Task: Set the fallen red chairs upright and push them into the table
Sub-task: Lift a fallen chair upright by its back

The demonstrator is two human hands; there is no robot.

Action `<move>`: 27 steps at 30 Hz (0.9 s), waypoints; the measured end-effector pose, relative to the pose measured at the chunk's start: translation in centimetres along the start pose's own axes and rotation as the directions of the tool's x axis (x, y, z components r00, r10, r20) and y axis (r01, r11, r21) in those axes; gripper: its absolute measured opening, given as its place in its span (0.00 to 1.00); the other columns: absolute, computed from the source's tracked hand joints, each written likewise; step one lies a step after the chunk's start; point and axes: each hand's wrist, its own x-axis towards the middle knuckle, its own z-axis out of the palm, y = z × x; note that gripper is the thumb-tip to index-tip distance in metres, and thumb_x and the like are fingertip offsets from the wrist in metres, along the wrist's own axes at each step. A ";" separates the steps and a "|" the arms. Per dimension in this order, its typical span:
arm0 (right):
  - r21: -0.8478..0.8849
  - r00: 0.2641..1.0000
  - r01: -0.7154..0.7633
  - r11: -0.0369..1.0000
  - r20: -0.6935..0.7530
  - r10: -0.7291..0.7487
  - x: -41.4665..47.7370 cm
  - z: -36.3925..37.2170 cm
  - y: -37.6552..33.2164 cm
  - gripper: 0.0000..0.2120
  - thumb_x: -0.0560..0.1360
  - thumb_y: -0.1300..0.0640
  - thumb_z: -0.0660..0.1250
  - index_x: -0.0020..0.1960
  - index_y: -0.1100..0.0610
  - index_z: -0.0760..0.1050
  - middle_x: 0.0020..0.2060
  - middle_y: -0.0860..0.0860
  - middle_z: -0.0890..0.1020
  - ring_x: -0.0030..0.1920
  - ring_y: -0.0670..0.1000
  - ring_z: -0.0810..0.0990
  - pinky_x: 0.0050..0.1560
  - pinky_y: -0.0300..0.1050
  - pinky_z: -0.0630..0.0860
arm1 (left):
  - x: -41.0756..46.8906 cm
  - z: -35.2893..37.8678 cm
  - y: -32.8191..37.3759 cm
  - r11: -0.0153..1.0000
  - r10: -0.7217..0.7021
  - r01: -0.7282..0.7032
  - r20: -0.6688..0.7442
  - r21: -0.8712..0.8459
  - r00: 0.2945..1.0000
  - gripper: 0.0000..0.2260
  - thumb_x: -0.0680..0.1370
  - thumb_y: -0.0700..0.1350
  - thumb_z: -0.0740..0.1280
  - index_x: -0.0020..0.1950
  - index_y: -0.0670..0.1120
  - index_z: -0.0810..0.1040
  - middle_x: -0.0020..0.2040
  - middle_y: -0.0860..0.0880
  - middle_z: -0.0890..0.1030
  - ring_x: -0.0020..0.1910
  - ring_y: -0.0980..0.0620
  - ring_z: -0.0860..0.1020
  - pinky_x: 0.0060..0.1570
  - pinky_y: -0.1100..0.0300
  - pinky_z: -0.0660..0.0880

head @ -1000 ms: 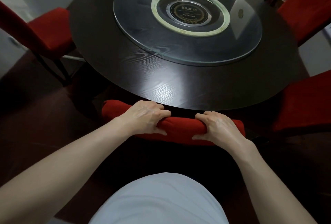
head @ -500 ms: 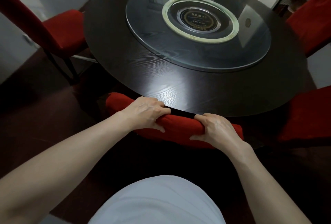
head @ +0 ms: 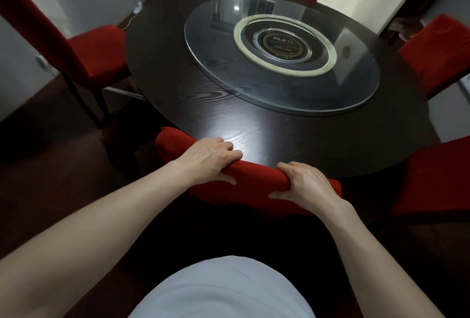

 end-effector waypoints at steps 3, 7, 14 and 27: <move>-0.017 1.000 -0.007 1.000 -0.008 0.006 0.0 0.1 -0.1 0.23 0.63 0.31 0.71 0.47 0.45 0.70 0.38 0.44 0.71 0.43 0.51 0.76 0.41 0.46 0.71 | 0.0 0.2 -0.1 1.000 0.014 -0.014 -0.007 0.003 1.000 0.26 0.70 0.71 0.64 0.52 0.51 0.73 0.44 0.52 0.75 0.43 0.49 0.74 0.37 0.56 0.65; 0.051 0.999 -0.012 0.999 0.047 0.010 -0.1 -0.7 -0.4 0.27 0.60 0.26 0.69 0.43 0.46 0.67 0.37 0.43 0.72 0.40 0.49 0.74 0.40 0.45 0.69 | -0.4 -0.4 -0.4 1.000 -0.003 0.005 0.071 -0.028 0.997 0.29 0.67 0.73 0.65 0.54 0.50 0.73 0.46 0.51 0.75 0.46 0.49 0.74 0.41 0.55 0.70; 0.207 0.999 0.006 0.978 -0.052 0.005 1.4 -5.3 -3.1 0.25 0.67 0.24 0.58 0.50 0.43 0.72 0.43 0.42 0.72 0.43 0.46 0.74 0.44 0.43 0.68 | -3.4 -4.0 -2.7 0.986 -0.102 0.116 0.112 -0.121 0.988 0.26 0.74 0.70 0.59 0.61 0.52 0.74 0.54 0.51 0.76 0.53 0.49 0.75 0.52 0.52 0.74; -0.067 0.937 0.267 0.961 -0.214 -0.276 15.4 -15.6 -18.5 0.18 0.75 0.43 0.68 0.60 0.53 0.74 0.55 0.53 0.75 0.54 0.57 0.76 0.52 0.54 0.74 | -9.2 -12.5 -14.7 0.935 -0.353 0.342 -0.170 -0.090 0.920 0.15 0.77 0.55 0.67 0.62 0.51 0.77 0.58 0.49 0.77 0.57 0.48 0.75 0.53 0.55 0.73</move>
